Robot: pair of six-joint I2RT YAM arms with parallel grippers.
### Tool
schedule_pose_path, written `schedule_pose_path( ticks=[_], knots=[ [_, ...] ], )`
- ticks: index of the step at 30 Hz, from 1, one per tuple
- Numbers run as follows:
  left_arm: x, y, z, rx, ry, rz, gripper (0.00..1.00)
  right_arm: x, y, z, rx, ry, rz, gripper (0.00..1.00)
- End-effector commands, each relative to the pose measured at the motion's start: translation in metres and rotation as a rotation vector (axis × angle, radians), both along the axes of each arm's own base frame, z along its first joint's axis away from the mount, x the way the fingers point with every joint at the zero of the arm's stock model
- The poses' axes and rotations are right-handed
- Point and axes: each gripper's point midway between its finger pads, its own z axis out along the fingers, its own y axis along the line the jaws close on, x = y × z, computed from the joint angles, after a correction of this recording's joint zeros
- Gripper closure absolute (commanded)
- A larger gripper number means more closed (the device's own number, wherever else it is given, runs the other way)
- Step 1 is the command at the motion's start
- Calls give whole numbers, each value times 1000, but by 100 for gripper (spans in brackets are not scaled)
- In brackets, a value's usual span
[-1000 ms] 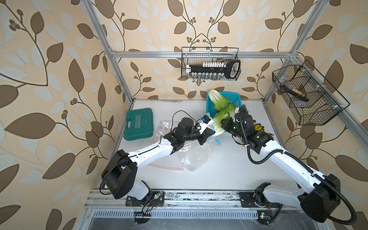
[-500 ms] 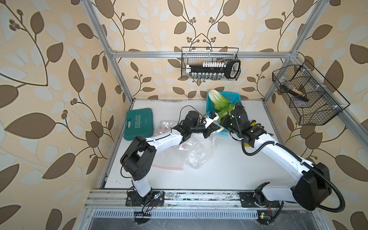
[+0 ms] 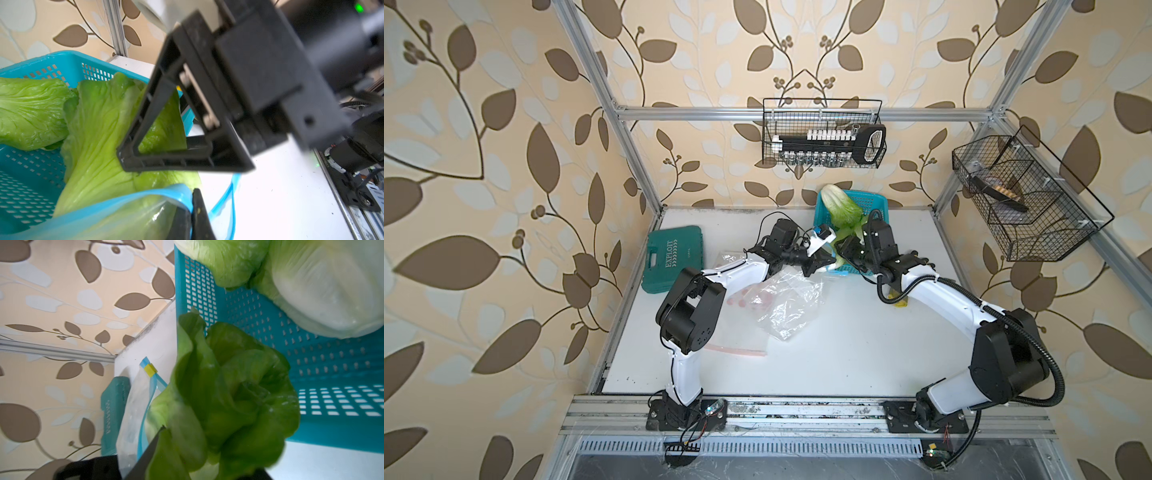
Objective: Put the chinese cabbages into a zipper bag and zip it
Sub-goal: Place the Chinese cabbage in the zipper food storage bag.
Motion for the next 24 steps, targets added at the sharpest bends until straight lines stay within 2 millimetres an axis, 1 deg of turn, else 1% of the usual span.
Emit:
schedule_pose_path(
  ticks=[1,4,6,8,9,13,15,16,20,21,23,24],
  knots=[
    [1,8,-11,34,22,-18,100,-14,25,12,87,11,266,44],
    [4,13,-13,42,43,-16,100,-23,18,18,68,12,370,32],
    [4,13,-13,51,53,-22,100,-28,11,27,54,-3,416,22],
    [4,14,-16,61,58,-22,100,-33,-3,31,-10,-5,425,10],
    [5,15,-17,65,59,-17,100,-33,-11,32,-47,-6,420,6],
    [8,18,-20,85,63,-9,100,-24,-48,20,-216,42,360,1],
    [10,21,-20,89,66,-3,100,-14,-54,19,-238,37,359,0],
    [11,21,-20,90,66,-5,100,-8,-52,17,-237,33,377,0],
    [11,22,-20,90,70,-12,100,8,-17,7,-115,39,537,0],
    [10,22,-20,90,72,-17,100,11,-12,5,-101,38,555,0],
    [8,22,-19,87,76,-27,100,17,0,2,-60,24,598,3],
    [7,22,-18,86,77,-31,100,19,5,-1,-42,22,620,5]
  ],
)
